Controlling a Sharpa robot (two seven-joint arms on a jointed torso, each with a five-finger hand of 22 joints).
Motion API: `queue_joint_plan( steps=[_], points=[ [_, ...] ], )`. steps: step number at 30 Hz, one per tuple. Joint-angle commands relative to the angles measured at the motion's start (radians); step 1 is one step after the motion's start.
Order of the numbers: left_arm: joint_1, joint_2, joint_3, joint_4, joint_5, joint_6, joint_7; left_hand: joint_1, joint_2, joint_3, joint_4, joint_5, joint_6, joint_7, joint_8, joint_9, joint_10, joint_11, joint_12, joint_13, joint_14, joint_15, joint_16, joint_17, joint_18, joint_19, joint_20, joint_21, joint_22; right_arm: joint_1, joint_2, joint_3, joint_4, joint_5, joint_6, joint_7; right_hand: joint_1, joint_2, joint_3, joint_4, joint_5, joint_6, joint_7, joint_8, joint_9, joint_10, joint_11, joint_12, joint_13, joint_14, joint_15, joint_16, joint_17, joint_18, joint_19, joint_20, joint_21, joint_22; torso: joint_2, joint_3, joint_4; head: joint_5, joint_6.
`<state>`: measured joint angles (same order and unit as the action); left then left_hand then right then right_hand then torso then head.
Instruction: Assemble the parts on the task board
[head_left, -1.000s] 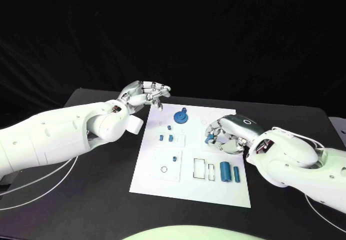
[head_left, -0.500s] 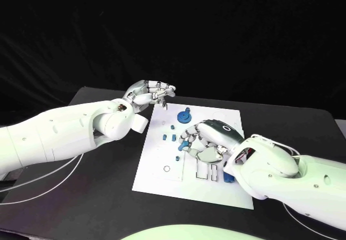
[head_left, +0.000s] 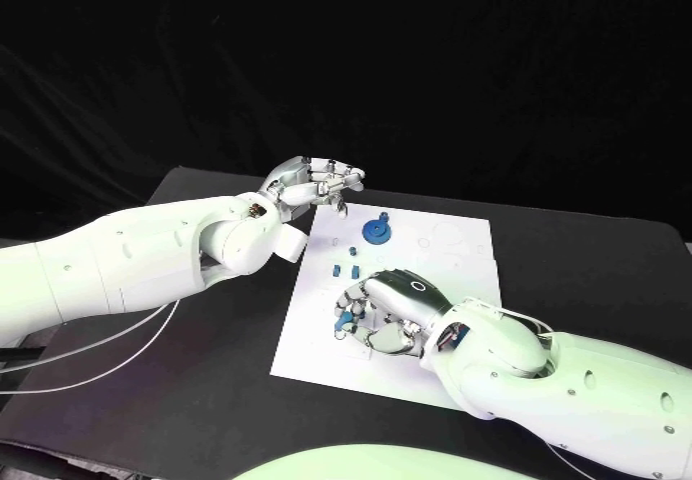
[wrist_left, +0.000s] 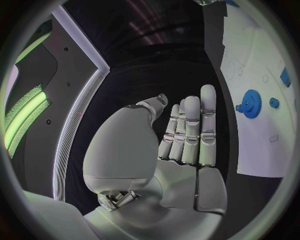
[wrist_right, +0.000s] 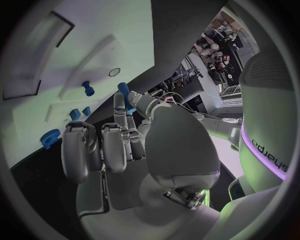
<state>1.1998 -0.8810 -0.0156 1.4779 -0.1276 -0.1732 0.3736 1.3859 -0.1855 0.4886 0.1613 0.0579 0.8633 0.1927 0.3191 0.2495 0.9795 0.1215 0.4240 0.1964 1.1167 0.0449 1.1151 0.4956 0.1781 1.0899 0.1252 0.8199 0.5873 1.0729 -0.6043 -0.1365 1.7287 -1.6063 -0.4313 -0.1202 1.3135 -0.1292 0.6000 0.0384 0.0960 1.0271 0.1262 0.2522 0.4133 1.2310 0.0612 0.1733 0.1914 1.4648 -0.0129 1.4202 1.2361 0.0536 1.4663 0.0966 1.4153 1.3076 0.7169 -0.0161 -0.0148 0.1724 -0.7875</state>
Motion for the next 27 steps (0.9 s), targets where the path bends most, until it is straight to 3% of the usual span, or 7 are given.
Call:
queue_joint_plan(
  steps=[1, 4, 14, 27],
  points=[
    [0.001, 0.002, 0.001, 0.004, 0.006, 0.017, 0.005, -0.004, -0.001, 0.005, 0.002, -0.002, -0.007, 0.002, -0.002, 0.001, -0.008, 0.001, 0.002, 0.001, -0.008, 0.000, 0.002, -0.001, 0.007, 0.002, 0.006, -0.005, -0.002, -0.010, 0.012, 0.000, -0.015, -0.067, 0.043, 0.000, -0.003, 0.002, 0.006, -0.001, 0.004, 0.005, -0.001, 0.023, 0.037, -0.006, -0.002, -0.007, -0.001, 0.042, -0.003, 0.001, -0.001, -0.017, 0.028, -0.008, -0.003, 0.199, 0.001, 0.0009, 0.0014, 0.002, -0.002],
    [0.001, 0.002, 0.001, 0.004, 0.006, 0.018, 0.005, -0.004, -0.001, 0.005, 0.002, -0.002, -0.007, 0.002, -0.002, 0.001, -0.008, 0.001, 0.002, 0.001, -0.008, 0.000, 0.002, -0.001, 0.007, 0.002, 0.006, -0.005, -0.002, -0.018, 0.023, -0.001, -0.027, -0.086, 0.061, -0.009, -0.004, 0.002, 0.006, -0.001, 0.004, 0.005, 0.000, 0.023, 0.037, -0.006, -0.002, -0.007, -0.001, 0.042, -0.003, 0.002, 0.000, -0.017, 0.027, -0.008, -0.003, 0.199, 0.001, 0.0015, 0.0006, 0.002, 0.003],
    [0.001, 0.001, 0.001, 0.003, 0.006, 0.019, 0.003, -0.005, -0.001, 0.005, 0.002, -0.002, -0.008, 0.002, -0.001, 0.001, -0.009, 0.001, 0.004, 0.002, -0.008, 0.000, 0.002, -0.002, 0.007, 0.003, 0.006, -0.006, -0.002, -0.026, 0.033, -0.001, -0.038, -0.123, 0.092, -0.033, -0.008, 0.000, 0.005, 0.000, 0.004, 0.003, 0.000, 0.022, 0.038, -0.006, -0.001, -0.009, -0.001, 0.042, -0.002, 0.001, -0.002, -0.017, 0.027, -0.007, -0.005, 0.199, 0.000, 0.0020, -0.0010, 0.002, -0.002],
    [0.001, 0.000, 0.000, 0.001, 0.006, 0.022, 0.000, -0.007, -0.001, 0.005, 0.003, -0.002, -0.008, 0.002, -0.001, 0.002, -0.010, 0.001, 0.005, 0.002, -0.009, 0.000, 0.002, -0.002, 0.007, 0.003, 0.006, -0.006, -0.002, -0.027, 0.031, -0.001, -0.034, -0.190, 0.081, -0.080, -0.009, 0.000, 0.005, -0.001, 0.004, 0.003, 0.000, 0.023, 0.039, -0.005, -0.001, -0.010, 0.000, 0.042, -0.002, 0.002, 0.001, -0.018, 0.028, -0.007, -0.001, 0.200, 0.000, 0.0019, 0.0007, 0.000, -0.004]
  ],
)
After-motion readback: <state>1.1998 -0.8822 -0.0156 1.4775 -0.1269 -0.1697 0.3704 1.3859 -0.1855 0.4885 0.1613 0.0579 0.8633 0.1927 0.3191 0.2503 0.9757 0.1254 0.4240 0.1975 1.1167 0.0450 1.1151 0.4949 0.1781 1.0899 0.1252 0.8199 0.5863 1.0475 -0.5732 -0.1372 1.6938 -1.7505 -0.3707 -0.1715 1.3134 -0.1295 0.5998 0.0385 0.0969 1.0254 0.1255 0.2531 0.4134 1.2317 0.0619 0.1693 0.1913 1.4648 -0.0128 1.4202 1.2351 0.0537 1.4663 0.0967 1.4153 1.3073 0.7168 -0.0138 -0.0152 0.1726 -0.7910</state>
